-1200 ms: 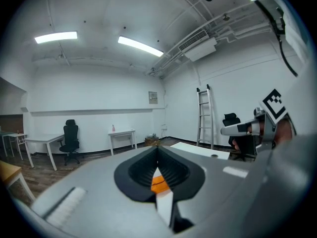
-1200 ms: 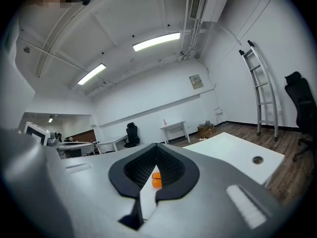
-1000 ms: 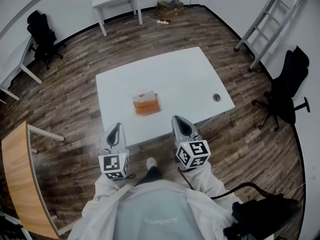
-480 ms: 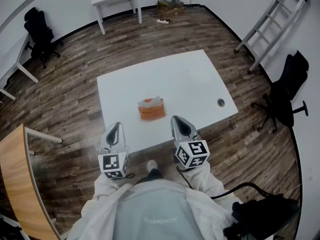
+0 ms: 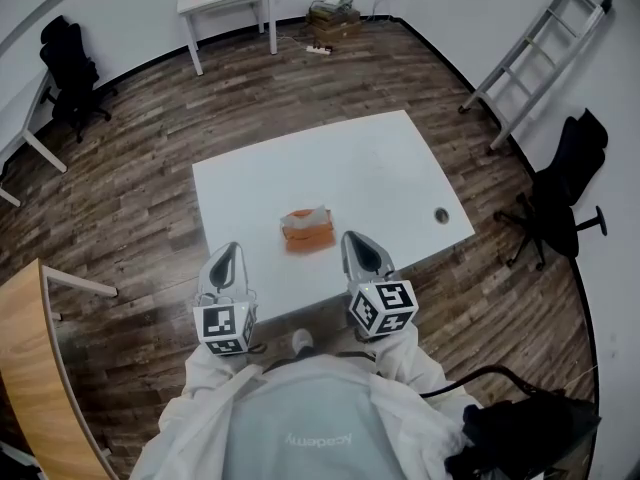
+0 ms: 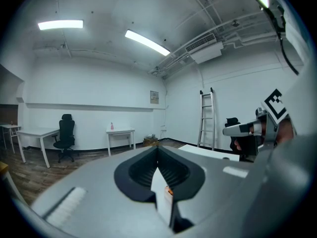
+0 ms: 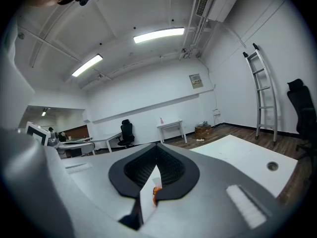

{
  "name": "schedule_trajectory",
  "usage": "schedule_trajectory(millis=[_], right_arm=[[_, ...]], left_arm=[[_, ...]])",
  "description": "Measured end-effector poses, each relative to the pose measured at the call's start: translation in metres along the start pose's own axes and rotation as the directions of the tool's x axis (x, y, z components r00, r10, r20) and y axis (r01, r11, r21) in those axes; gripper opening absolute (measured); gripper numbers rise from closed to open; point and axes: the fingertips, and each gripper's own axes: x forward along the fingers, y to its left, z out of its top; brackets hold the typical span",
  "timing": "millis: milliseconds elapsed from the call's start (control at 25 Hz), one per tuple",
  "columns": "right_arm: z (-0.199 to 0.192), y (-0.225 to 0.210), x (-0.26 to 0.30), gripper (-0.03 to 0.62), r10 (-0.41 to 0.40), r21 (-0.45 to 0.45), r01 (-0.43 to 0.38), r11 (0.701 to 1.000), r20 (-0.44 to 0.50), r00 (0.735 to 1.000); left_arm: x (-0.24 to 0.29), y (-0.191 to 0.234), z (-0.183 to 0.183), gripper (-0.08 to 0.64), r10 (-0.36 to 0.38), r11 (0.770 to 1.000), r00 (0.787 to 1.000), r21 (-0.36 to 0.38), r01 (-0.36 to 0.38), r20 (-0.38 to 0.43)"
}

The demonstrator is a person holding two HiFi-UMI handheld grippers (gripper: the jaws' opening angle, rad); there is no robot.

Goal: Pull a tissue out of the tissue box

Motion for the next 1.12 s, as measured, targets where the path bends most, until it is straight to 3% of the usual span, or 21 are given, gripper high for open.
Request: schedule_trajectory(millis=[1120], right_arm=[[-0.001,-0.022,0.011,0.002,-0.066,-0.036,0.064,0.997,-0.050,0.997]], left_arm=[[0.036,-0.005,-0.011,0.000,-0.060,0.997,0.998,-0.054,0.058,-0.029]])
